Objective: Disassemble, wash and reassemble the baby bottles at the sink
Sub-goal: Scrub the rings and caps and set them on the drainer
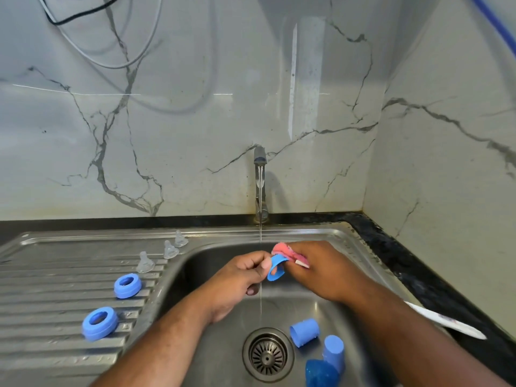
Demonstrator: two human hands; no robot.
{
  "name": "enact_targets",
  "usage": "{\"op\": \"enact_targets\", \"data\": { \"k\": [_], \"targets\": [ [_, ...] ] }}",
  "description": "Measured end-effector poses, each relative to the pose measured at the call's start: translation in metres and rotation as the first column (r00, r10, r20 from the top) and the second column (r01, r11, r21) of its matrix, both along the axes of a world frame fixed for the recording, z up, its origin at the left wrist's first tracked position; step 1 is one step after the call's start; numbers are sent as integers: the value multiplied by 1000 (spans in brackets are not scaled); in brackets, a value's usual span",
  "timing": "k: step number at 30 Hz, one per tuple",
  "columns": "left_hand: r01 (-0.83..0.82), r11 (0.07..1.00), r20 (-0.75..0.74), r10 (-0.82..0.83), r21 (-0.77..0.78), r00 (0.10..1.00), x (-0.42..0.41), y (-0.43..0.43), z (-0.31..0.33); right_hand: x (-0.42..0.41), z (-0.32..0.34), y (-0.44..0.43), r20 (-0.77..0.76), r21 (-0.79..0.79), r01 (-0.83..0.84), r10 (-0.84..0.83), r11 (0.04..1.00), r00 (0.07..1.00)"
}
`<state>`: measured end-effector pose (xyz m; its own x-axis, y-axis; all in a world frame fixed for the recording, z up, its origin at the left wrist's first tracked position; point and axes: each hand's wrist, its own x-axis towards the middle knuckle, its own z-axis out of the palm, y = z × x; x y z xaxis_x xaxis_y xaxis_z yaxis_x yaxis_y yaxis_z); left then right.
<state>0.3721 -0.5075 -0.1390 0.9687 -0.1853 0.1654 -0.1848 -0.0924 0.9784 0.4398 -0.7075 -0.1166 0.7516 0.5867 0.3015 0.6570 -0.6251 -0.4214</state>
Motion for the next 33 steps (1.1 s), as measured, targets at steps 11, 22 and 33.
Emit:
{"op": "enact_targets", "data": {
  "k": [11, 22, 33],
  "targets": [
    [-169, 985, -31, 169, 24, 985, -4, -10, 6, -8, 2, 7, 295, -19, 68, -59, 998, 954],
    [-170, 985, -31, 171, 33, 985, -10, -18, 12, -7, 5, -2, 21, 49, 99, -100, 994, 995],
    [-172, 907, -124, 134, -384, 983, -3, -26, 7, -4, 1, 3, 70, 43, 159, -162, 986, 984]
  ]
}}
